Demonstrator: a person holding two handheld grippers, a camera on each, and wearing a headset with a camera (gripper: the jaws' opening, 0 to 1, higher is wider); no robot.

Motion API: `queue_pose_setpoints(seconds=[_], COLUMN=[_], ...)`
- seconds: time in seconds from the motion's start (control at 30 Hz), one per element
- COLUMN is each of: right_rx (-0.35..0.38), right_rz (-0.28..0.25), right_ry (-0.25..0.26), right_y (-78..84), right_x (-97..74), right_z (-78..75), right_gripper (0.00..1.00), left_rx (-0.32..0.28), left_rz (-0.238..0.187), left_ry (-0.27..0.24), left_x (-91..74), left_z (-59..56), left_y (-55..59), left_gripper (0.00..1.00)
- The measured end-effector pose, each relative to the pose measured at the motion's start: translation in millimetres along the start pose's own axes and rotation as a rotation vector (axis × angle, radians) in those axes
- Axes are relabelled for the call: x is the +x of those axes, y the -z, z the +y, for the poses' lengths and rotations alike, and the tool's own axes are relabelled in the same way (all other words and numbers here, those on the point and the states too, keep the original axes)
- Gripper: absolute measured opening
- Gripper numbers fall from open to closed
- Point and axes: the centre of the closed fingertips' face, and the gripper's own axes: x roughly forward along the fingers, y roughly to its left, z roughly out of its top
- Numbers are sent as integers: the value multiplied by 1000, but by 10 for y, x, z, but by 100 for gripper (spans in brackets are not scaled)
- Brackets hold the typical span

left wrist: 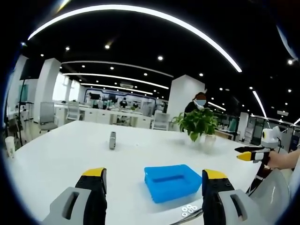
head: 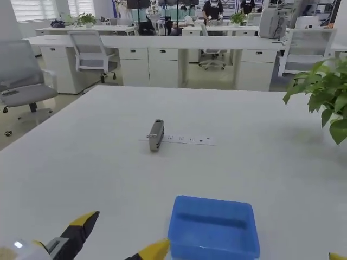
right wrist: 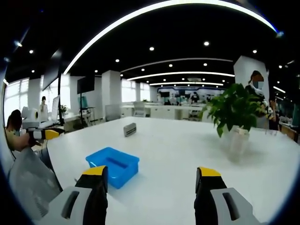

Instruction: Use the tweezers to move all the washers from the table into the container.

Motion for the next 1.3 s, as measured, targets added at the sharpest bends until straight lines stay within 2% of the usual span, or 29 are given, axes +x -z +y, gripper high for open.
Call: queue_pose_setpoints(seconds=[0.03, 0.07, 0.1, 0.17, 0.27, 0.3, 0.37, 0.4, 0.43, 0.47, 0.57, 0.6, 0.67, 0.7, 0.77, 0.83, 0.87, 0.97, 1.13, 1.3], right_rx=[-1, 0, -2, -41, -132, -143, -159, -175, -186, -176, -72, -59, -68, -68, -63, -77, -80, -81, -105, -127], right_rz=[1, 3, 6, 46, 144, 163, 193, 206, 233, 239, 224, 231, 237, 241, 263, 289, 303, 324, 359, 385], right_ry=[1, 0, -3, -6, -40, -53, -87, -103, -122, -123, -198, -222, -237, -245, -278, -297, -313, -348, -402, -442], right_y=[-1, -2, 1, 50, 168, 192, 216, 227, 249, 250, 202, 212, 231, 249, 310, 390, 432, 502, 592, 671], right_x=[0, 3, 10, 34, 53, 70, 109, 117, 129, 139, 240, 259, 317, 342, 387, 424, 439, 463, 472, 466], right_z=[-7, -9, -6, 11, 104, 145, 255, 292, 343, 355, 584, 645, 727, 771, 886, 967, 1022, 1137, 1292, 1409], right_gripper=[72, 72, 72, 72, 60, 59, 61, 60, 59, 57, 52, 48, 40, 39, 38, 37, 37, 35, 32, 31], left_rx=[-3, -2, -9, -24, -35, -20, 11, 30, 40, 54, 103, 115, 165, 193, 248, 274, 285, 354, 406, 473], left_rz=[7, 33, 74, 151, 306, 346, 392, 442, 473, 486, 564, 591, 640, 670, 706, 736, 762, 803, 832, 848], left_ry=[5, 24, 37, 94, 173, 195, 257, 278, 299, 331, 417, 438, 473, 501, 534, 551, 578, 602, 633, 647], left_x=[8, 22, 19, 31, 28, 38, 45, 46, 49, 68, 108, 109, 130, 137, 147, 148, 135, 141, 136, 153], left_z=[-2, -17, -34, -103, -194, -216, -289, -294, -309, -337, -399, -412, -419, -433, -439, -446, -469, -456, -499, -516], left_y=[8, 45, 110, 229, 465, 531, 604, 673, 715, 738, 875, 921, 1020, 1082, 1174, 1243, 1297, 1409, 1540, 1601], left_gripper=[86, 87, 88, 87, 74, 68, 63, 58, 55, 52, 40, 37, 32, 29, 23, 20, 19, 15, 11, 8])
